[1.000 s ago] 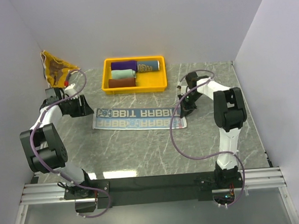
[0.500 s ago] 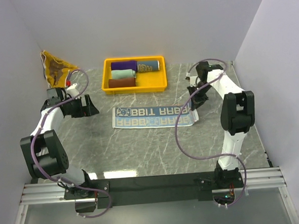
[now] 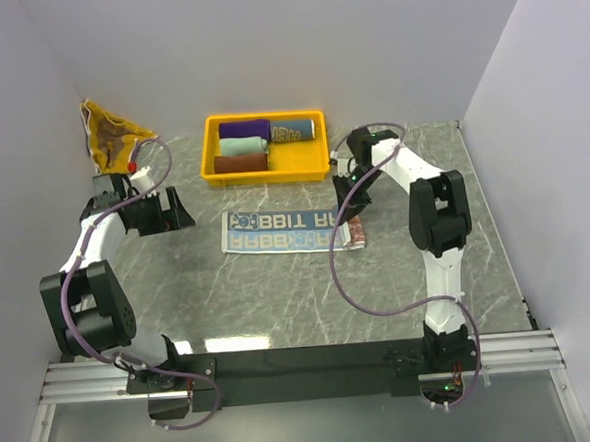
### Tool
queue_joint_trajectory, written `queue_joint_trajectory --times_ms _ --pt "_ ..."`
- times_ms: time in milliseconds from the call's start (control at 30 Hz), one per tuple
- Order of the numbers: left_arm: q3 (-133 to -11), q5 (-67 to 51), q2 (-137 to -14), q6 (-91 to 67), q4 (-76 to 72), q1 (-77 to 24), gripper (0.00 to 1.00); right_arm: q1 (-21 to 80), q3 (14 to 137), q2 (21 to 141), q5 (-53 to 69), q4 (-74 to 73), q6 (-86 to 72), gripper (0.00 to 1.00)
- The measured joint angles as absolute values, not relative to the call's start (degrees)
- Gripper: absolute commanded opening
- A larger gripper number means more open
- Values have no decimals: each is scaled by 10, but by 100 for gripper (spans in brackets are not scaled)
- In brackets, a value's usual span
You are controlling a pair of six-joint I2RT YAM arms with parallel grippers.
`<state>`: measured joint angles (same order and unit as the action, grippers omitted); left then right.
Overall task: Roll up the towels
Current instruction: Fold the towel
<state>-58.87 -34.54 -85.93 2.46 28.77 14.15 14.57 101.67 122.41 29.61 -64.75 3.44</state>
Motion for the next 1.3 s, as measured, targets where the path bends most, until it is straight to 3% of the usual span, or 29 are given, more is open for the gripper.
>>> queue_joint_trajectory --times_ms 1000,1133,1167,1267,1300 --pt "-561 -329 -838 21 287 142 99 173 1063 1295 377 -607 -36 1" --pt "-561 -329 -837 21 287 142 99 175 1079 1317 385 -605 -41 30" --pt "-561 -329 -835 22 287 142 100 175 1080 1323 387 -605 -41 33" --pt "-557 -331 -824 26 286 138 99 175 1081 1330 396 -608 -37 53" --pt "-555 -331 -820 30 287 135 100 175 1081 1330 400 -609 -35 55"
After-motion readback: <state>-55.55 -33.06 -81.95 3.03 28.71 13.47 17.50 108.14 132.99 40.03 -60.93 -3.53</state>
